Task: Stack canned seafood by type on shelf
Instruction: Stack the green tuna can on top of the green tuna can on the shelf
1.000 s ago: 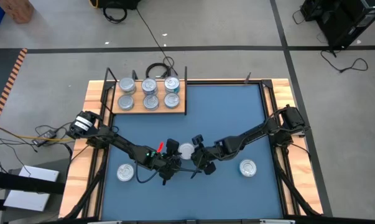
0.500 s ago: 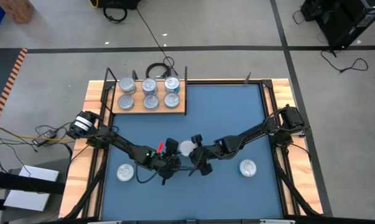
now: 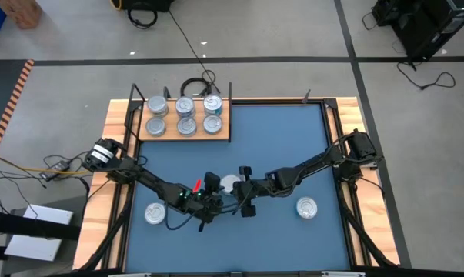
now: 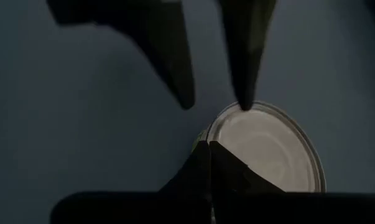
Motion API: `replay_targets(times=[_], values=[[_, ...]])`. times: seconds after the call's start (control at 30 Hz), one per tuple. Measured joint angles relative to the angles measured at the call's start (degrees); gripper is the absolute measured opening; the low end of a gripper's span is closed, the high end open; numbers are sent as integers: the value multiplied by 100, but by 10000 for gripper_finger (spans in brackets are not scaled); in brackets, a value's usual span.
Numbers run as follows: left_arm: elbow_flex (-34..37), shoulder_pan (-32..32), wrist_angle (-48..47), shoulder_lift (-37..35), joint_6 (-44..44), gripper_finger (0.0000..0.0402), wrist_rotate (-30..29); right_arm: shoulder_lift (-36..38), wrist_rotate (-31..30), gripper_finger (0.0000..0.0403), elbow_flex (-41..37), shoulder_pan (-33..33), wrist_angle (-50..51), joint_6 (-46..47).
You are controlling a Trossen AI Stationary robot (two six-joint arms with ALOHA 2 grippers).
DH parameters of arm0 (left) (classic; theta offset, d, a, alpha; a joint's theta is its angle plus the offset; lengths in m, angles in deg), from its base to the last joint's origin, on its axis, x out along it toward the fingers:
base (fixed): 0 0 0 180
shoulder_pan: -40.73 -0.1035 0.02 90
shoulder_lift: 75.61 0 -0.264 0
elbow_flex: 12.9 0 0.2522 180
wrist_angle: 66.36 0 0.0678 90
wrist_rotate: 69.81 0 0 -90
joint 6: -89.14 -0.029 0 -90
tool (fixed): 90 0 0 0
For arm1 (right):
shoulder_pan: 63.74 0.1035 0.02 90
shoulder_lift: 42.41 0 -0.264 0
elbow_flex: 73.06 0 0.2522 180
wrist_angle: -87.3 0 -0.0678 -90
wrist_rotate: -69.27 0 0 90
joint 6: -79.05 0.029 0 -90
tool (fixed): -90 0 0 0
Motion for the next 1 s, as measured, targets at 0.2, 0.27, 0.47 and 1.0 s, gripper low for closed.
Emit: replay_targets(times=[0.2, 0.27, 0.47, 1.0], values=[[-1, 8, 48, 71, 6, 194, -17, 0, -13, 0, 2, -38, -296, 500], [-2, 10, 14, 90, 9, 194, -7, 0, -13, 0, 2, -40, -345, 576], [-4, 15, 11, 127, 23, 194, -9, 0, 125, 22, 4, 79, 7, -61], [-4, 8, -6, 127, 47, 194, 94, 7, -479, 104, -352, 160, 180, -2346]])
